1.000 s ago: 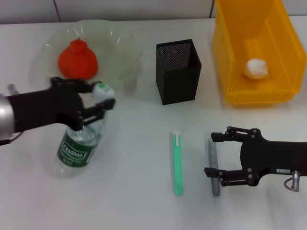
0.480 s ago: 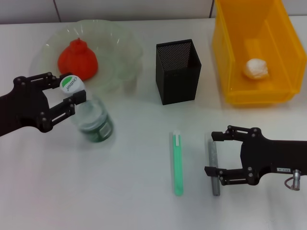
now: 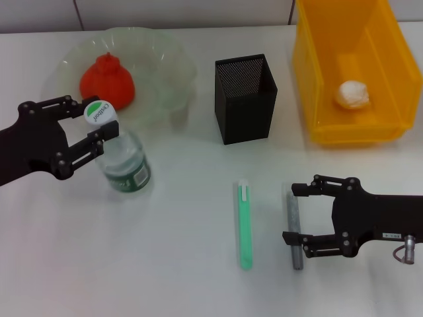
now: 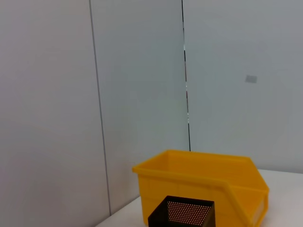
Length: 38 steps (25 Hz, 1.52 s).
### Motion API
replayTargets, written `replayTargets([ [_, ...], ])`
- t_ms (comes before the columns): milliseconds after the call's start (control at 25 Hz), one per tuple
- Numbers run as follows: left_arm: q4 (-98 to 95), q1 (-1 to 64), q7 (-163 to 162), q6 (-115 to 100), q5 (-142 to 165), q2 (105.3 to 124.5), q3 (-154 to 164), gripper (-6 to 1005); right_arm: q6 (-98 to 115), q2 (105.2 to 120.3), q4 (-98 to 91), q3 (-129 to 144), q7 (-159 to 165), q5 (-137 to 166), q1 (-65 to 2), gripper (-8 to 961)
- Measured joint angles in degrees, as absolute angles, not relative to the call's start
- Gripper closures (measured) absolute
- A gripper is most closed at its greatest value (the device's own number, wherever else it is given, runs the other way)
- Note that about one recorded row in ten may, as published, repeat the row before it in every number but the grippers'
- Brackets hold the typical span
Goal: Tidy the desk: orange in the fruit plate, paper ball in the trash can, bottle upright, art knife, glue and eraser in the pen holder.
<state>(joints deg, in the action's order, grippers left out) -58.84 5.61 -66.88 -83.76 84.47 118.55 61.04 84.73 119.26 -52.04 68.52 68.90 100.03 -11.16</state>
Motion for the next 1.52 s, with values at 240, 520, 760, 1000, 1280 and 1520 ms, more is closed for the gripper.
replayTargets([
  [240,-57.0,6.1,-63.2,-83.3,82.9,118.75,60.6,555,84.7,119.26,-52.0,68.6,68.9,100.1,-11.2,115],
  [520,-53.1,8.2,-62.5,-82.6,81.6,118.64,60.2,551,84.7,119.26,-52.0,68.6,69.3,100.1,-11.2,116],
  [760,-53.6,8.0,-61.9,-82.8,81.1,118.70,58.5,422,84.7,119.27,-52.0,68.9,69.6,100.1,-11.2,116],
  [1000,-56.5,5.7,-60.3,-90.3,77.6,118.43,51.0,186,85.2,119.23,-55.0,67.7,73.6,100.1,-10.8,117],
  [1280,-52.0,4.3,-54.5,-98.6,85.2,118.63,53.1,187,86.9,119.17,-81.4,67.4,104.0,105.9,-9.4,117],
  [1520,-43.0,5.8,-47.1,-97.7,91.0,118.78,59.3,187,87.1,119.18,-97.3,76.2,130.3,124.9,-14.5,117],
])
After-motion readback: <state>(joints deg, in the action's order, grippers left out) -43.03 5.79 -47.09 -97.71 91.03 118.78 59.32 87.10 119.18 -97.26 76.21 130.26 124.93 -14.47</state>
